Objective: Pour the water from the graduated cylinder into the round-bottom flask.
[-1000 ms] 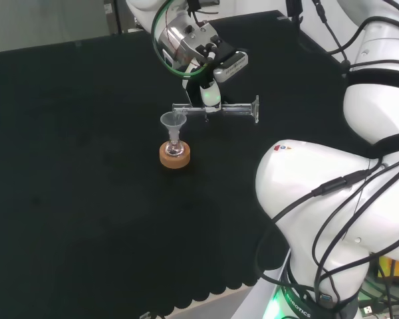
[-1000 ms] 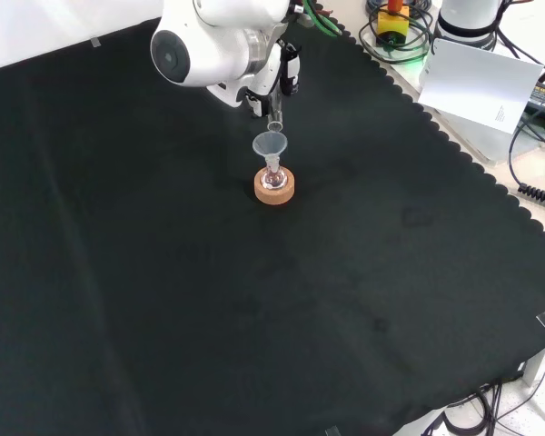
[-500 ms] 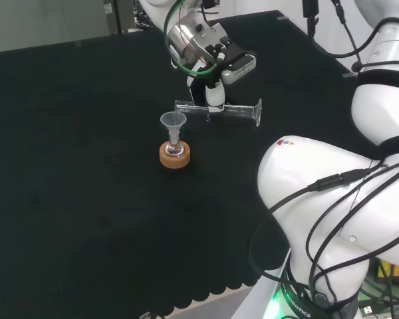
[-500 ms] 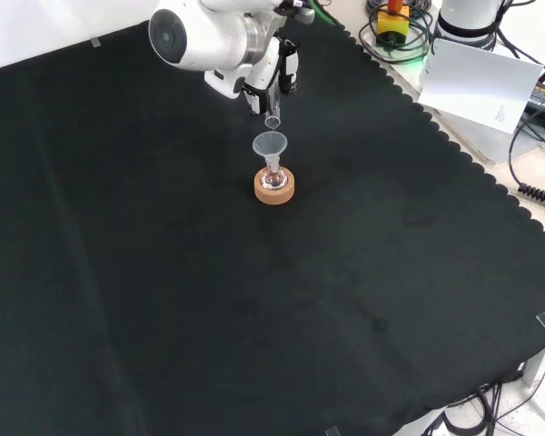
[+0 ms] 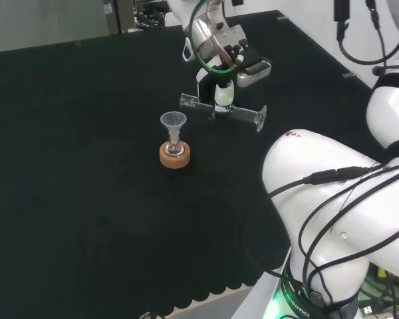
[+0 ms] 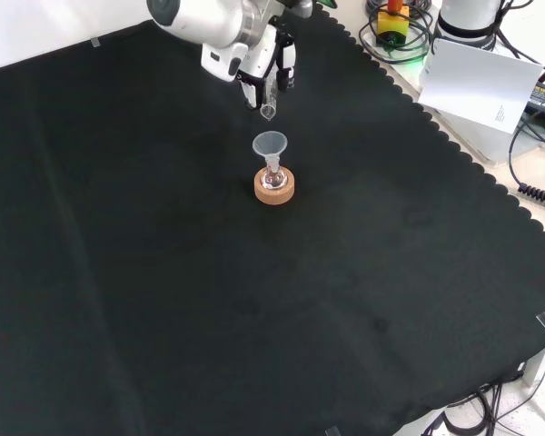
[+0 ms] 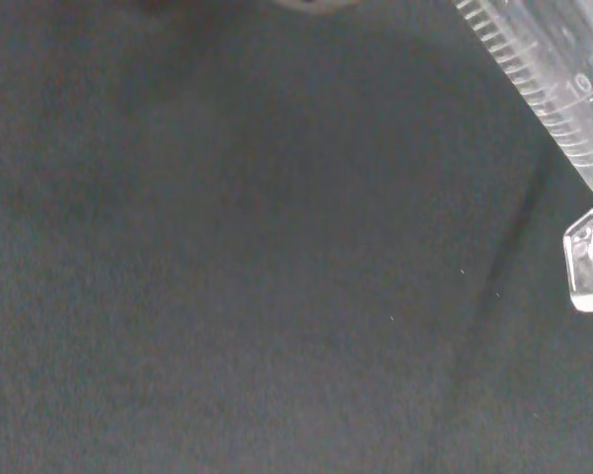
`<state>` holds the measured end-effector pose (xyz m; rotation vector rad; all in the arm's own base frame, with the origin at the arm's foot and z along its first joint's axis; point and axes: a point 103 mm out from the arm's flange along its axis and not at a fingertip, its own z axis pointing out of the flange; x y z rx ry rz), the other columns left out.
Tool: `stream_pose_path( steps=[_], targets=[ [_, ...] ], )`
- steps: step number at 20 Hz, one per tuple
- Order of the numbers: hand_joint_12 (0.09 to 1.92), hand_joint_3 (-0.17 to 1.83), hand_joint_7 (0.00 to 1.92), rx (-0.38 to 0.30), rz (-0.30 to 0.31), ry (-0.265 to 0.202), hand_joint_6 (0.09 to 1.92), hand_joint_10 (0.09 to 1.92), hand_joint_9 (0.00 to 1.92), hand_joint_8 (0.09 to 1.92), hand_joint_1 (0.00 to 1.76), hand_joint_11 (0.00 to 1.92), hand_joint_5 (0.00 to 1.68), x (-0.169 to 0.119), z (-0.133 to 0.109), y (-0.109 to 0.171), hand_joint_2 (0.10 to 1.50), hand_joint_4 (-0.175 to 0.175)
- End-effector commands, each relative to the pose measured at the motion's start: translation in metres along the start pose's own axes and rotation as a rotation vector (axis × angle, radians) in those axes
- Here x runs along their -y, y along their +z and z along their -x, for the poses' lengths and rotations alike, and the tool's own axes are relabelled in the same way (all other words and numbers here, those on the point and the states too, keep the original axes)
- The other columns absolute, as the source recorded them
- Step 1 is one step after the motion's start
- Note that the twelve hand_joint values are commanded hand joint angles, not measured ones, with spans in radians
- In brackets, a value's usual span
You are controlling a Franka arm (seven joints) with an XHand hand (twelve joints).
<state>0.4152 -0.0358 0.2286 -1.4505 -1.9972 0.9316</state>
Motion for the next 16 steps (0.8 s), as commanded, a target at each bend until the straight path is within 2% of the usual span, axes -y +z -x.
stream_pose_path(
  steps=[1,6,10,16],
  targets=[
    [0.77,0.0,0.94,-0.09,0.171,-0.088,1.11,0.1,1.45,1.1,1.25,1.21,0.9,-0.003,0.004,0.007,1.15,-0.175],
    [0.77,0.0,0.94,-0.134,0.278,-0.13,1.11,0.1,1.45,1.11,1.25,1.21,0.9,-0.005,0.005,0.008,1.15,-0.175],
    [0.77,0.0,0.94,-0.155,0.341,-0.155,1.11,0.1,1.45,1.11,1.25,1.21,0.9,-0.008,0.004,0.008,1.15,-0.175],
    [0.77,0.0,0.94,-0.176,0.373,-0.18,1.11,0.09,1.44,1.11,1.25,1.21,0.89,-0.014,0.006,0.01,1.15,-0.175]
  ],
)
